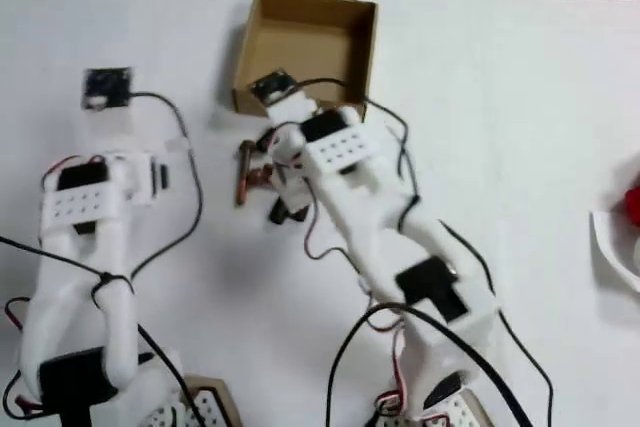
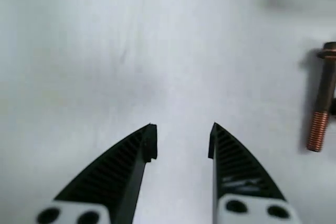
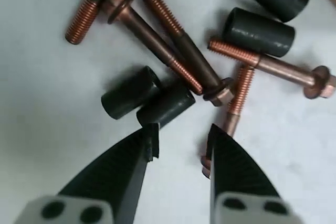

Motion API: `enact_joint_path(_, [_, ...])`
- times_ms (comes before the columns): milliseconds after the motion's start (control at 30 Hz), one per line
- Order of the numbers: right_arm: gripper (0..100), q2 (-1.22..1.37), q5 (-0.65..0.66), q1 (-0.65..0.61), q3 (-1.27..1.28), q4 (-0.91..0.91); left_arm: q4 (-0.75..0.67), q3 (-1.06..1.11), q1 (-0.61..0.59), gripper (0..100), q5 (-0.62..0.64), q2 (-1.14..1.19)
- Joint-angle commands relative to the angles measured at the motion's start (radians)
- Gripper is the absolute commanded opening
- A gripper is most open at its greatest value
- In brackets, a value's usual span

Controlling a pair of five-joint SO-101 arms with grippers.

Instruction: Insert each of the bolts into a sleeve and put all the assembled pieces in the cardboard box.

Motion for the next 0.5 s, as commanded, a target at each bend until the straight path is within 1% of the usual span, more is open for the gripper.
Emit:
enact_joint_path(0, [13.9, 0.062, -0.147, -0.025, -0.097, 0.022, -0.018, -0.042, -0.044, 19, 0.005, -0.002])
enact_joint_path(100, [13.9, 0.114, -0.244, -0.027, -0.144, 0.054, -0.028, -0.033, -0.052, 19, 0.005, -0.002])
enact_joint_path(200, [13.8, 0.154, -0.311, -0.019, -0.184, 0.091, -0.028, -0.035, -0.052, 19, 0.005, -0.002])
enact_joint_path(367, [13.8, 0.203, -0.333, -0.008, -0.195, 0.09, -0.028, -0.036, -0.051, 19, 0.005, -0.002])
enact_joint_path(467, [13.8, 0.231, -0.334, -0.005, -0.196, 0.05, -0.028, -0.036, -0.051, 19, 0.005, -0.002])
